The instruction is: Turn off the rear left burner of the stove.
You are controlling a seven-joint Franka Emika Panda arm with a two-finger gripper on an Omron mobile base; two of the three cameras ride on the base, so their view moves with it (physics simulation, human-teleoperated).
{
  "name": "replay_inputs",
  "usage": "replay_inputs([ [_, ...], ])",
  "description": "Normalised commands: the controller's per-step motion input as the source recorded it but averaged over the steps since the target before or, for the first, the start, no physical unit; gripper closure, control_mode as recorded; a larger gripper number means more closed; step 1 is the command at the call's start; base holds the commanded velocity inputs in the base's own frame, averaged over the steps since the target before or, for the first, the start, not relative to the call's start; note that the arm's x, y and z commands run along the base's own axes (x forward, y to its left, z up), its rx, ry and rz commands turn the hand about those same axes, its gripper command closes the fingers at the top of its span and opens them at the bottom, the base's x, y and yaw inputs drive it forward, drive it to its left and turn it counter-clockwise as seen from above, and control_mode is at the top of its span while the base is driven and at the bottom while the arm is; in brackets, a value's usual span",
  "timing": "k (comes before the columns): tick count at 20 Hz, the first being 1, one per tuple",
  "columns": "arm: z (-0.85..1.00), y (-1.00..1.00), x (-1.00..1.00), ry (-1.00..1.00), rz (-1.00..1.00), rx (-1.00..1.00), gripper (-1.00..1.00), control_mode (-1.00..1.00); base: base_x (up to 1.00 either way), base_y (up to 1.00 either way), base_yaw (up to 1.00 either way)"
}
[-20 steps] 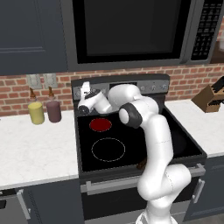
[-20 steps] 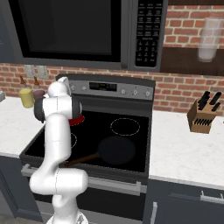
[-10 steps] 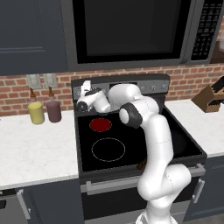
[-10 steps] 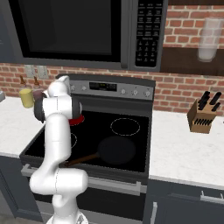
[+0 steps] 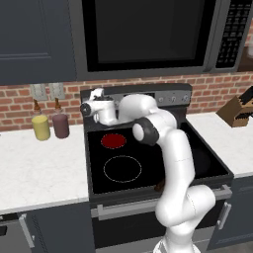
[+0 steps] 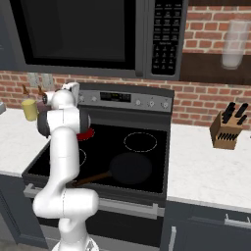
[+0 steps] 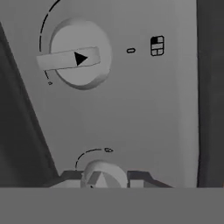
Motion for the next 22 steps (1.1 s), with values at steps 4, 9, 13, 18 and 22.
replay_inputs([
  [4, 0.13, -0.34, 0.01, 0.12, -0.32, 0.42, 1.0, -1.0, 0.0, 0.0, 0.0],
  [9, 0.12, -0.53, 0.0, 0.12, -0.35, 0.55, 1.0, -1.0, 0.0, 0.0, 0.0],
  [13, 0.13, -0.65, 0.0, 0.1, -0.38, 0.64, 1.0, -1.0, 0.0, 0.0, 0.0],
  [18, 0.01, -0.67, 0.0, 0.05, -0.42, 0.69, 1.0, -1.0, 0.0, 0.0, 0.0],
  [22, 0.0, -0.69, 0.0, 0.0, -0.43, 0.76, 1.0, -1.0, 0.0, 0.0, 0.0],
])
